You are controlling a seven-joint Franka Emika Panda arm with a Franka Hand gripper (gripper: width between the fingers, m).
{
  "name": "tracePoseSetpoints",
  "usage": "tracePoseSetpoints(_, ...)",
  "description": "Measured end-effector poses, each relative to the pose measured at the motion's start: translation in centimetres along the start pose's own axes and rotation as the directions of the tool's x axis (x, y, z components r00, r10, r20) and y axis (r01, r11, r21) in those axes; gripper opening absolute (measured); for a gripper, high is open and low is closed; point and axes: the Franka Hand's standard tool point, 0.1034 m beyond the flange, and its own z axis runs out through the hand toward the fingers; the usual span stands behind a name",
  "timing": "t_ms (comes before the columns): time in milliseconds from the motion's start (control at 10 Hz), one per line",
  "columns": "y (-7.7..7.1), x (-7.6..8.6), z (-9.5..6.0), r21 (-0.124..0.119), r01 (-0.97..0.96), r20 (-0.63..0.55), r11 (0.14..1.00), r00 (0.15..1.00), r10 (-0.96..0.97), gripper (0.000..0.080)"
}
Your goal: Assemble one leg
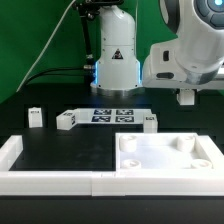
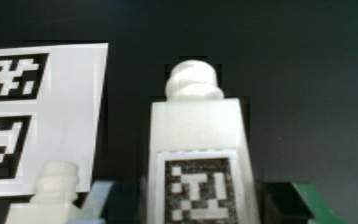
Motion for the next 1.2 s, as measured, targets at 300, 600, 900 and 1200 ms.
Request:
tracePoseSetpoints(300, -0.4, 0.7, -0.7, 0.028, 0.013, -0.301, 1.000, 0.954, -0.004, 0.0291)
tracePoseSetpoints(600, 0.5, 2.0, -4.0, 0.018, 0.060, -0.553, 0.998, 0.832, -0.040, 0.0291)
tracePoseSetpoints(900, -0.2, 2.5, -6.4, 0.011, 0.095, -0.722, 0.995, 0.690, -0.058, 0.0291)
tracePoseSetpoints(1200, -1.1, 2.6, -5.7, -0.041, 0.167, -0.868, 0.985, 0.483, -0.118, 0.0291)
